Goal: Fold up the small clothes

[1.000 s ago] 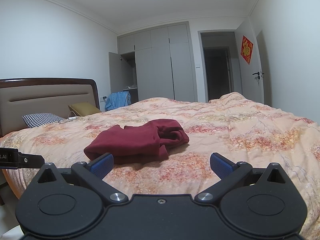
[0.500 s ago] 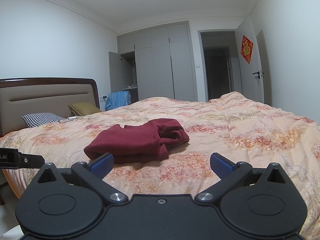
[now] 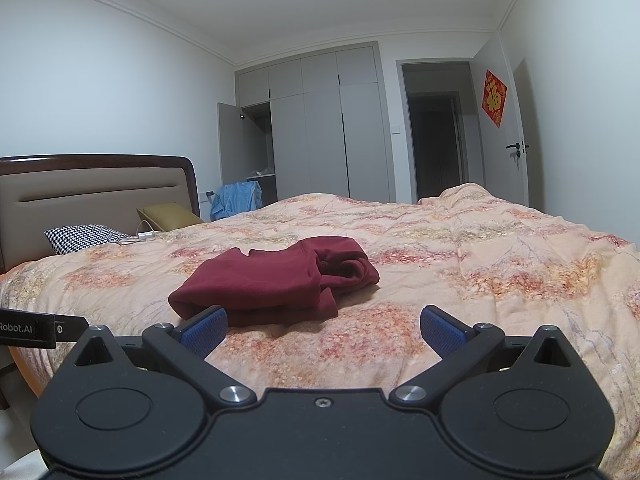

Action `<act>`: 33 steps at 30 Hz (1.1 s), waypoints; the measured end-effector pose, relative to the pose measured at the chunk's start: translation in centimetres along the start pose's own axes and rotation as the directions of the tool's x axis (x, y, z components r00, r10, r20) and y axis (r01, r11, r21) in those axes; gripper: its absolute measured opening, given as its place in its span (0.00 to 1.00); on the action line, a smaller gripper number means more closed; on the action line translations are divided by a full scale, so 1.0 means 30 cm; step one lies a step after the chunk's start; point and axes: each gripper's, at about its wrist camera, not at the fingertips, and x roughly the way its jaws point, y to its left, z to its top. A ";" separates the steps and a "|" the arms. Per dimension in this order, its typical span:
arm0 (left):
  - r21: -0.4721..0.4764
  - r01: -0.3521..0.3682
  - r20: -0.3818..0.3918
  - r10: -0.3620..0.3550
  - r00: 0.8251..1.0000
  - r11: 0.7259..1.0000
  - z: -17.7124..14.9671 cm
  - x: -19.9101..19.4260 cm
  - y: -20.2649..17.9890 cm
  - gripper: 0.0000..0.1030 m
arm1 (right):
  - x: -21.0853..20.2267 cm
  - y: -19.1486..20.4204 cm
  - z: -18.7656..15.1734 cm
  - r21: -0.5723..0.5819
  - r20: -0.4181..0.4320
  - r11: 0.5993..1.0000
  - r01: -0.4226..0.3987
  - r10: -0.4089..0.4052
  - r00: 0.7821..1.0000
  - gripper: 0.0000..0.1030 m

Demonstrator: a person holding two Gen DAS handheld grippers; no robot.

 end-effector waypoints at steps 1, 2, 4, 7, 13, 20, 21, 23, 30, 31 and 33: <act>-0.006 0.007 -0.001 -0.007 1.000 1.000 0.000 -0.001 0.002 1.00 | 0.000 0.000 0.000 0.000 0.000 1.000 0.000 0.000 1.000 1.00; -0.012 0.014 -0.003 -0.014 1.000 1.000 -0.001 -0.002 0.003 1.00 | 0.000 0.000 0.000 0.000 0.000 1.000 0.000 0.000 1.000 1.00; -0.017 0.017 -0.005 -0.017 1.000 1.000 0.001 -0.003 0.006 1.00 | 0.000 0.000 0.000 0.000 0.000 1.000 0.000 0.000 1.000 1.00; -0.017 0.012 -0.005 -0.012 1.000 1.000 0.002 -0.003 0.009 1.00 | 0.000 0.000 0.000 0.000 -0.001 1.000 0.000 0.000 1.000 1.00; -0.055 0.026 -0.016 -0.027 1.000 0.998 0.001 0.001 0.031 1.00 | -0.001 0.000 0.001 0.000 -0.001 1.000 0.000 0.000 1.000 1.00; -0.060 0.017 -0.024 -0.018 1.000 0.998 0.000 0.006 0.035 1.00 | 0.005 0.001 -0.008 0.001 -0.007 1.000 -0.004 0.004 1.000 1.00; -0.061 0.016 -0.026 -0.017 1.000 0.998 -0.001 0.008 0.036 1.00 | 0.007 0.000 -0.010 0.001 -0.009 1.000 -0.004 0.004 1.000 1.00; -0.063 0.014 -0.032 -0.016 0.999 0.998 -0.002 0.010 0.036 1.00 | 0.008 0.000 -0.015 0.003 -0.013 1.000 -0.006 0.006 1.000 1.00; -0.065 0.011 -0.045 -0.014 0.999 0.998 -0.004 0.020 0.039 1.00 | 0.021 -0.007 -0.016 0.010 -0.029 1.000 -0.010 0.010 1.000 1.00; -0.065 0.011 -0.048 -0.015 0.999 0.998 -0.004 0.021 0.038 1.00 | 0.023 -0.009 -0.016 0.011 -0.032 1.000 -0.010 0.010 0.999 1.00; -0.066 0.014 -0.053 -0.018 0.998 0.998 -0.003 0.026 0.038 1.00 | 0.032 -0.015 -0.014 0.019 -0.042 1.000 -0.007 0.008 0.999 1.00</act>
